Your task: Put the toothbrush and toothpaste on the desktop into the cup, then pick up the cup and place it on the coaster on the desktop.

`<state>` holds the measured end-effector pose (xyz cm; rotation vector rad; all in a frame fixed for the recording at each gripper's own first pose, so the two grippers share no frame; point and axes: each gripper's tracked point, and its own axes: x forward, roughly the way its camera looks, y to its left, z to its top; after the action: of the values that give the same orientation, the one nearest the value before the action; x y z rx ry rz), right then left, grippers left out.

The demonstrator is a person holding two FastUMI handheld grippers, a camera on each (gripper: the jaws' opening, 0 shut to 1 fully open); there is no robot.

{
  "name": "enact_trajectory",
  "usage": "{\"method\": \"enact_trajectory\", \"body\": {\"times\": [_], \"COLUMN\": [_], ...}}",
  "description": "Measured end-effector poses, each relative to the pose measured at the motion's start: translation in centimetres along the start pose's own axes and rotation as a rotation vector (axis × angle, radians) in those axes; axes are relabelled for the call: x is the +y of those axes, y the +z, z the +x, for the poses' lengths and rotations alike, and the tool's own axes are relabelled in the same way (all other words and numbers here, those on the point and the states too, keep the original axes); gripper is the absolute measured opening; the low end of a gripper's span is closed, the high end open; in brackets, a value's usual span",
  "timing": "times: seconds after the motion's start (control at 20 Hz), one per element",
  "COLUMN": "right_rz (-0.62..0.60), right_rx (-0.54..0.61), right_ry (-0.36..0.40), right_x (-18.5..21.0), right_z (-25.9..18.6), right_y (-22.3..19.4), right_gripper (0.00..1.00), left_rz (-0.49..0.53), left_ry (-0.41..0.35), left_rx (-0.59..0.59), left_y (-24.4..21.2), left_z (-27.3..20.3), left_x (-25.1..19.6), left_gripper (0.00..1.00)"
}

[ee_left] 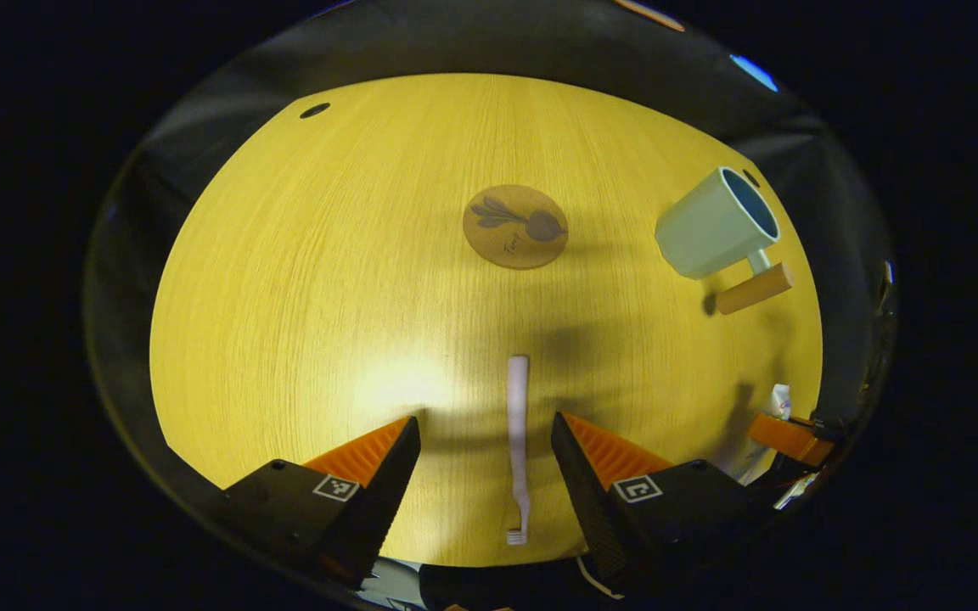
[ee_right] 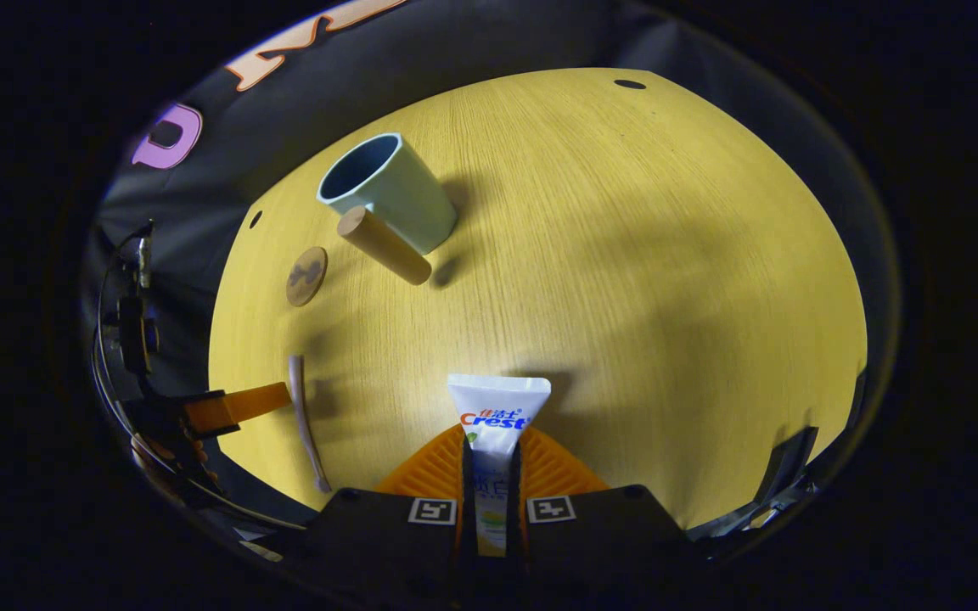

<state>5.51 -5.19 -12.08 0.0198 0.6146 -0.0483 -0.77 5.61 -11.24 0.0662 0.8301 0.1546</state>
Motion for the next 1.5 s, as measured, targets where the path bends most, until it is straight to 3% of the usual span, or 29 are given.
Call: {"method": "enact_trajectory", "body": {"times": [0.2, 0.55, 0.7, 0.8, 0.9, 1.05, 1.3, 1.5], "right_rz": [0.028, 0.045, 0.045, 0.035, 0.030, 0.030, 0.052, 0.075], "right_rx": [-0.008, -0.007, -0.008, -0.005, -0.005, -0.011, -0.031, -0.119], "right_ry": [-0.001, -0.002, 0.004, 0.003, 0.003, 0.006, -0.005, -0.010], "right_x": [-1.9, -3.4, -3.4, -3.6, -3.6, -3.7, -4.3, -4.8], "right_z": [-0.4, -0.6, -0.7, -0.7, -0.6, -0.7, -1.0, -2.1], "right_y": [1.4, 2.5, 2.6, 2.5, 2.5, 2.6, 3.2, 5.3], "right_gripper": [0.16, 0.19, 0.13, 0.16, 0.16, 0.16, 0.16, 0.13], "left_rz": [0.015, 0.062, 0.077, 0.085, 0.085, 0.076, 0.115, 0.083], "left_ry": [0.019, 0.059, 0.064, 0.063, 0.064, 0.068, 0.063, 0.033], "left_rx": [0.062, 0.109, 0.113, 0.122, 0.126, 0.134, 0.099, 0.035], "left_y": [-1.5, -1.5, -1.3, -1.4, -1.3, -1.1, -0.6, -0.2], "left_z": [0.9, 1.6, 1.7, 1.7, 1.6, 1.5, 1.9, 0.8], "left_x": [1.7, 1.1, 0.9, 0.9, 0.9, 1.5, 1.5, 1.6], "left_gripper": [0.84, 0.53, 0.50, 0.46, 0.33, 0.06, 0.00, 0.00]}}
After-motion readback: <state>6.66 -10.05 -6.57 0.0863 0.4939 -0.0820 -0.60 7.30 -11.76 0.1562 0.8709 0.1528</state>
